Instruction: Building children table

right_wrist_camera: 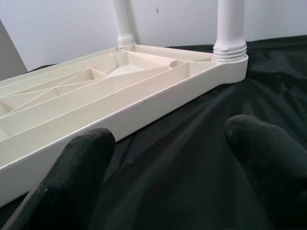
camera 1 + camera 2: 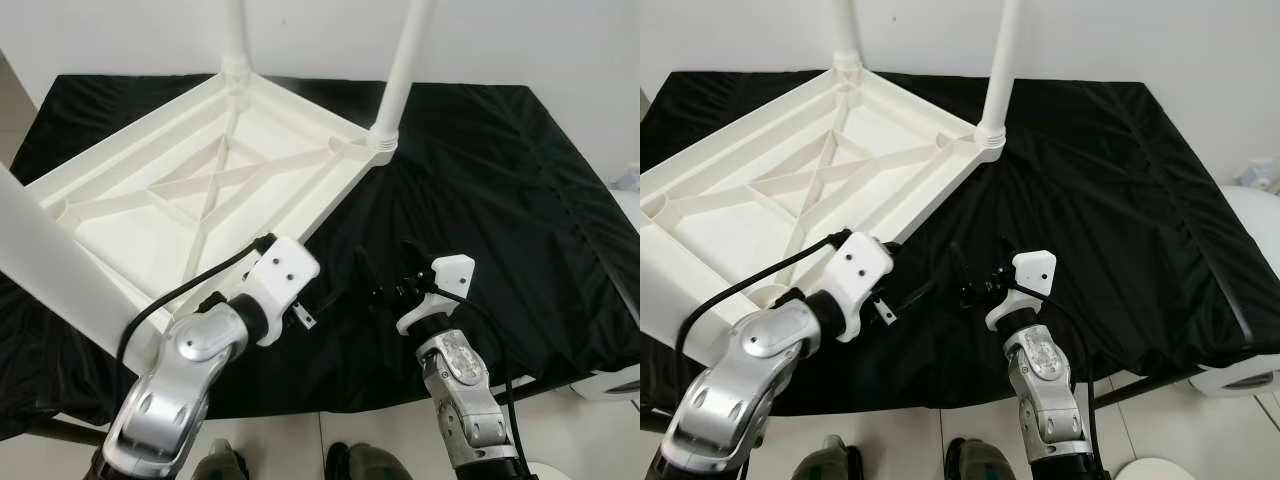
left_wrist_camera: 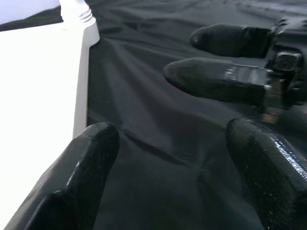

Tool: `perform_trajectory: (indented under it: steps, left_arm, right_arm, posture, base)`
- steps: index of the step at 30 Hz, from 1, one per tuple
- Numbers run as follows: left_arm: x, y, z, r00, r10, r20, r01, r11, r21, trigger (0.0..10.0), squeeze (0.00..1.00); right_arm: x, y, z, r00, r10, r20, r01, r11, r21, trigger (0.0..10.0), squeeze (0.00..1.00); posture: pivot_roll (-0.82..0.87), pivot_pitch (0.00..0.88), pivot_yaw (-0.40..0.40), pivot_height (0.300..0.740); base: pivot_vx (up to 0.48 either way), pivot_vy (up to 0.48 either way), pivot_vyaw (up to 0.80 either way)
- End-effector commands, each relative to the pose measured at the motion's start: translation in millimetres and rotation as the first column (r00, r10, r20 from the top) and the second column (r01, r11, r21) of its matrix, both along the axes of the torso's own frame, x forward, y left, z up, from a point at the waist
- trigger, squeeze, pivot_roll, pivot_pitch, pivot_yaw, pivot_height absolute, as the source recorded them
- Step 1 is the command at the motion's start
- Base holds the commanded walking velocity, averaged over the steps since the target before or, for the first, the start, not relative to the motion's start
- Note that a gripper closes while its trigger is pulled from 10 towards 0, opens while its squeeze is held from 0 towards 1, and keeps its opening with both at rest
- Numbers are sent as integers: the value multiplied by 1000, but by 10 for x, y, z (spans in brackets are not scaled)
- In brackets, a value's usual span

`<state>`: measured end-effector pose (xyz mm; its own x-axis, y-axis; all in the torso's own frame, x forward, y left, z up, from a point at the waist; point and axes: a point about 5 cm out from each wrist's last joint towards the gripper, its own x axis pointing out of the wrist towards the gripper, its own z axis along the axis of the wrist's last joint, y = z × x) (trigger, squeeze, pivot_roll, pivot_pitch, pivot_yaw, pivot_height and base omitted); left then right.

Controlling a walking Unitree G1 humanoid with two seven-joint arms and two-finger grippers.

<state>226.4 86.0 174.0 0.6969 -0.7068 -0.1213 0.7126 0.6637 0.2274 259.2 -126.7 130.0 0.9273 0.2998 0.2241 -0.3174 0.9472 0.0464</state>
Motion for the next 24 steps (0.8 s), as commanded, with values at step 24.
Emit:
perform_trajectory:
  steps: [24]
  left_arm:
    - [-496, 400, -57, 952, -287, -110, 262, 945, -197, 10000, 0]
  right_arm:
    - [341, -162, 56, 982, 185, 29, -178, 971, -161, 10000, 0]
  posture:
    - [80, 67, -114, 740]
  base:
    - [0, 0, 0]
